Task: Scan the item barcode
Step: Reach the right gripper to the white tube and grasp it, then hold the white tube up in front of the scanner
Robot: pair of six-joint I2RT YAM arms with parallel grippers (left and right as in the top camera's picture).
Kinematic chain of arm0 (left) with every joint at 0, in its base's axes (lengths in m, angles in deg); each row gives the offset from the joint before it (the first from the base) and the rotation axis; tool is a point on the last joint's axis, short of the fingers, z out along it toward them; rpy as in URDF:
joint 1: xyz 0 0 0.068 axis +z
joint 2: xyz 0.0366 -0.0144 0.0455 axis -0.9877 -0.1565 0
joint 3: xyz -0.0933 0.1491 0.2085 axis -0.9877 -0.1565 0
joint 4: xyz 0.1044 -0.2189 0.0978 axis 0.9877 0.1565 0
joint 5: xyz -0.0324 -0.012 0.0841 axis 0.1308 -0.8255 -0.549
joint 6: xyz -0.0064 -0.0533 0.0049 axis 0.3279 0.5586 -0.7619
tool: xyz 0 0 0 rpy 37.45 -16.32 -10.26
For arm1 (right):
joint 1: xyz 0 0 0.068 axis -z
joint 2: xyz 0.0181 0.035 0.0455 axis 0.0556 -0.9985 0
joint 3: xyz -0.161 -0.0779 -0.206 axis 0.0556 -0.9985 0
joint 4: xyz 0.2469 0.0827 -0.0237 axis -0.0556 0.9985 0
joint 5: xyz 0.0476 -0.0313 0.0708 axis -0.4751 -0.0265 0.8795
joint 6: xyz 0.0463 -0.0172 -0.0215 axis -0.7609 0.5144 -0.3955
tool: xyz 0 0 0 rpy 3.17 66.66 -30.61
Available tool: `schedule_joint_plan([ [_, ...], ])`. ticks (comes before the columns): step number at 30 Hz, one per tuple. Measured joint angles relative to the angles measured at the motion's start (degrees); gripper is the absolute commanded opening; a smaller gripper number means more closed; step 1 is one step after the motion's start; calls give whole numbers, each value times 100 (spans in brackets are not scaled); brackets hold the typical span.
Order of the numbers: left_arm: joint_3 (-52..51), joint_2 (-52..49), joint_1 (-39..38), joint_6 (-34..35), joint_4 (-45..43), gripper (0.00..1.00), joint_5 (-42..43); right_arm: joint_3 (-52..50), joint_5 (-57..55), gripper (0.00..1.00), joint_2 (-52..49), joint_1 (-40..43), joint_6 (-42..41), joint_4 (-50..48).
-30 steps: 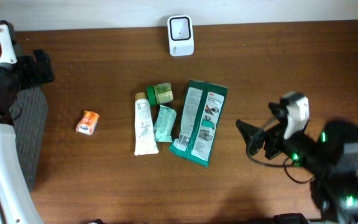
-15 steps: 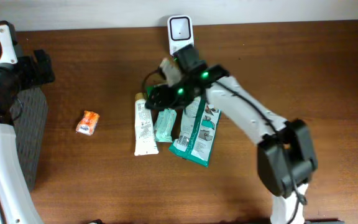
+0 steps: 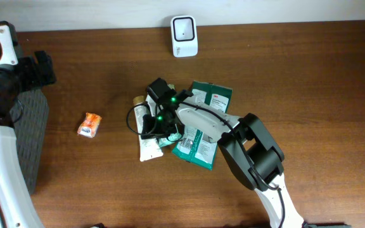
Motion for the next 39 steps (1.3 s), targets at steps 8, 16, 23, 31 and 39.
schedule_joint_plan([
  [8, 0, 0, 0, 0, -2, 99, 0, -74, -125, 4, 925, 144, 1259, 682],
  [16, 0, 0, 0, 0, 0, 99, 0, -79, 1233, 4, 3936, 1508, 2087, 1486],
  [23, 0, 0, 0, 0, 0, 99, 0, -81, 2492, 4, 3943, 2194, 2098, 1419],
  [31, 0, 0, 0, 0, 0, 99, -2, -81, 1132, 4, 3945, 2214, 1915, 1635],
  [39, 0, 0, 0, 0, 4, 99, 0, 256, -2214, 4, 3410, 2208, 1679, 1864],
])
